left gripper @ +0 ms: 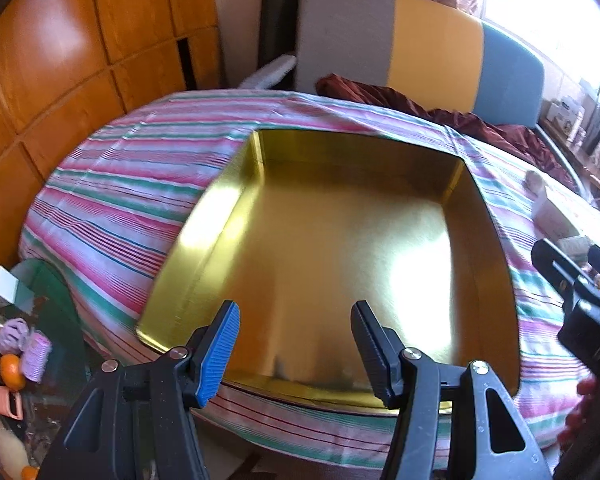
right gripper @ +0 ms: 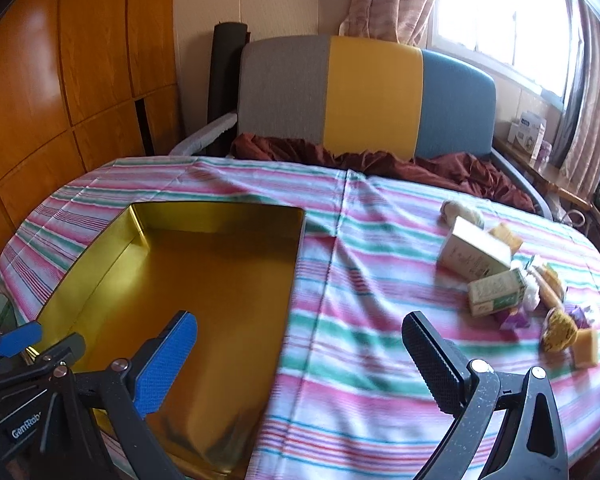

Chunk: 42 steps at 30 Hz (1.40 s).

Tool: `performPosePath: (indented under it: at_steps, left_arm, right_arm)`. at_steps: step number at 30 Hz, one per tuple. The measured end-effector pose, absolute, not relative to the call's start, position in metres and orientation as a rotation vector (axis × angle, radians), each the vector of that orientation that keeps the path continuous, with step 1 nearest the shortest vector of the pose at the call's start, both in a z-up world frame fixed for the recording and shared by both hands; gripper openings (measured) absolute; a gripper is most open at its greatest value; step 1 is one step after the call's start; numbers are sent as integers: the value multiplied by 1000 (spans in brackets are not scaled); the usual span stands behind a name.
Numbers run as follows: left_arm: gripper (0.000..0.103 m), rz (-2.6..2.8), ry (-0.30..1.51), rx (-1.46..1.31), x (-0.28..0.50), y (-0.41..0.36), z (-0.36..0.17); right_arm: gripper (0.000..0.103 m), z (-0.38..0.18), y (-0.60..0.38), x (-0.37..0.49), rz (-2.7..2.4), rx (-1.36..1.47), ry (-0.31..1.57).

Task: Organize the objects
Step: 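Move both tools from the gold tray toward the scattered items, then grasp the yellow knitted sponge with the right tool while the left grasps the green box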

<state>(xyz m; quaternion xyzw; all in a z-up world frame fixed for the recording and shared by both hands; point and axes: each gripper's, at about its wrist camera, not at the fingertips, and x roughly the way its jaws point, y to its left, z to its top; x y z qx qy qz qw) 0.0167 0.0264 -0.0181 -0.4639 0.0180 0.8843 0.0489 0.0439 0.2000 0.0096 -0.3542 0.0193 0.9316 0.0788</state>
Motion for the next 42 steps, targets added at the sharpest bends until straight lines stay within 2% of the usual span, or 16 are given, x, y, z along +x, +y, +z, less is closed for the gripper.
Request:
performPosePath:
  at_steps: [7,16,24,31,32,34,37,42]
  left_arm:
    - [59,2552,-11,-1346,31,49,-20]
    - [59,2422,131,-1254,53,101,-17]
    - [59,2241,125,-1187,66,148,-10]
    - [59,2183,156,-1175,72,172,-11]
    - [59,2177,161,-1174,72,174,-13]
    - [59,2161,170,-1182,72,179,-14]
    - [59,2132,163,-1195,70,185,-16]
    - [59,2098,131,-1172,67,201,-18]
  right_arm:
    - [103,4,260,58,2744,-1045,113]
    - [103,-23,366,98,2509,-977,149]
    - [103,-41,459,116,2356,-887,239]
    - [101,-51,494,100,2352,-901,208]
    - [99,-55,497,99,2351,-915,220]
    - [86,-60,502,98,2331,-944,247]
    - [73,-68,509,98,2286,-969,277]
    - [58,-72,510,104,2246,-955,279]
